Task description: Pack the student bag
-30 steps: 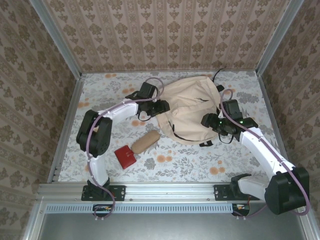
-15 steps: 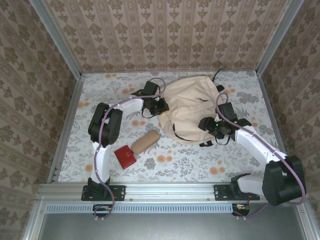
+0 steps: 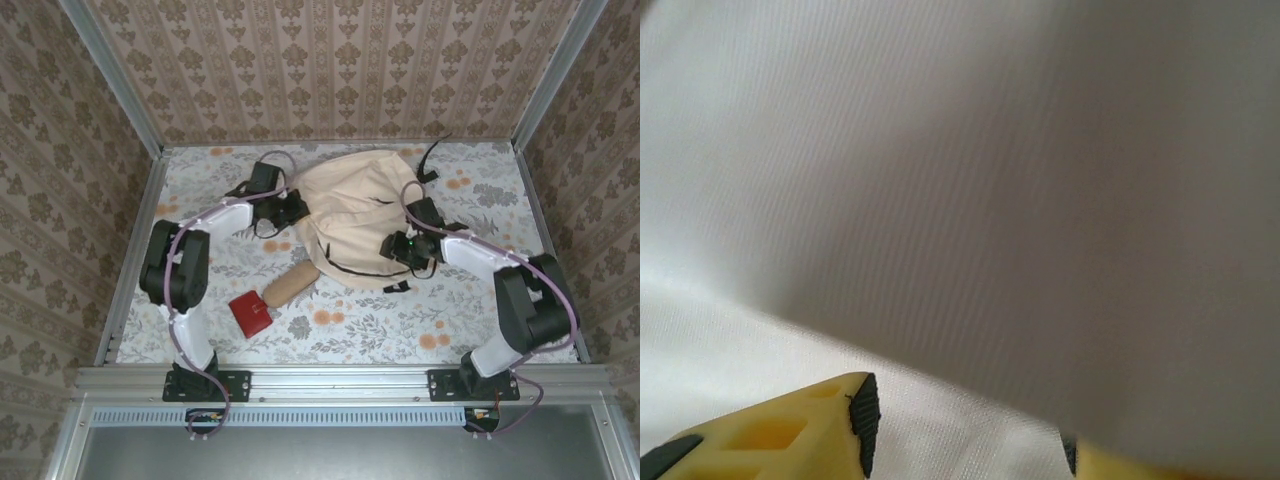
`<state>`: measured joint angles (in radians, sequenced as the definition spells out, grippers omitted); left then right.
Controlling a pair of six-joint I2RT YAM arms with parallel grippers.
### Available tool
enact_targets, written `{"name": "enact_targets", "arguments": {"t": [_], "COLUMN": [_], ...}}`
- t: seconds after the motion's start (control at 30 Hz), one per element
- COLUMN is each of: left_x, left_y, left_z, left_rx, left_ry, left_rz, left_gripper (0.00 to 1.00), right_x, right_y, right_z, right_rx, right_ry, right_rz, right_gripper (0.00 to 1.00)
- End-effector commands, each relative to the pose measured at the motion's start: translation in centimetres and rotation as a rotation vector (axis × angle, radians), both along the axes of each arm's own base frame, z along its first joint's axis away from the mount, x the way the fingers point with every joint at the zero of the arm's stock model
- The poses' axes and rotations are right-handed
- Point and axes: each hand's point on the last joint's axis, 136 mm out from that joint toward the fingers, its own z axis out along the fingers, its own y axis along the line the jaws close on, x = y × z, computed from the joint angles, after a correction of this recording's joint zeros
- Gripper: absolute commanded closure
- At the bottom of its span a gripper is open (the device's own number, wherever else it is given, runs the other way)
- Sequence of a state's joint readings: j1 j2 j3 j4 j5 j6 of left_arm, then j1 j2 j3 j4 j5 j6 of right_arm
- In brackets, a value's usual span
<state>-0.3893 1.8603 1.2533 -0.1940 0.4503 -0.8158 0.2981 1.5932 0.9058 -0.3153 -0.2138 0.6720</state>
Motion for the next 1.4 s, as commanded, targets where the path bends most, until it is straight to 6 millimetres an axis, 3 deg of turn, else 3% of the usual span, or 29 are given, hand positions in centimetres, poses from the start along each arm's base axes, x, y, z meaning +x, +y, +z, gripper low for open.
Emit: {"name": "enact_targets", "arguments": {"t": [0.0, 0.23, 0.37, 0.5, 0.6, 0.73, 0.87, 1.07, 1.37], "left_x": [0.2, -2.1, -2.3, -2.0, -1.8, -1.7, -1.7, -1.8, -2.0], "left_y": [3.5, 4.4, 3.8, 3.0, 2.7, 2.5, 2.7, 2.7, 2.7], "left_z": [0.7, 0.5, 1.1, 2.4, 2.9, 3.1, 3.2, 3.4, 3.2], "left_rx": [0.024, 0.0, -0.039, -0.069, -0.065, -0.061, -0.053, -0.048, -0.052], "left_ry": [-0.042, -0.028, -0.038, -0.077, -0.096, -0.105, -0.106, -0.105, -0.093], "left_rz": [0.076, 0.084, 0.06, 0.033, 0.023, 0.022, 0.026, 0.027, 0.028], "left_gripper": [1.0, 1.0, 1.0, 1.0, 1.0, 1.0, 1.0, 1.0, 1.0], "right_x": [4.3, 10.4, 11.5, 9.1, 5.5, 1.0, -1.6, -1.8, 0.1], "right_y": [1.5, 3.8, 3.9, 2.6, 3.1, 6.0, 9.8, 13.8, 15.8], "right_z": [1.5, 1.7, 3.7, 7.3, 9.2, 10.0, 9.5, 7.9, 5.5], "right_rx": [-0.027, -0.075, -0.109, -0.175, -0.212, -0.288, -0.313, -0.394, -0.425], "right_ry": [-0.113, -0.17, -0.205, -0.218, -0.209, -0.214, -0.214, -0.202, -0.171], "right_rz": [0.039, 0.091, 0.124, 0.144, 0.203, 0.323, 0.416, 0.492, 0.452], "right_gripper": [0.47, 0.5, 0.5, 0.49, 0.48, 0.48, 0.48, 0.55, 0.64]}}
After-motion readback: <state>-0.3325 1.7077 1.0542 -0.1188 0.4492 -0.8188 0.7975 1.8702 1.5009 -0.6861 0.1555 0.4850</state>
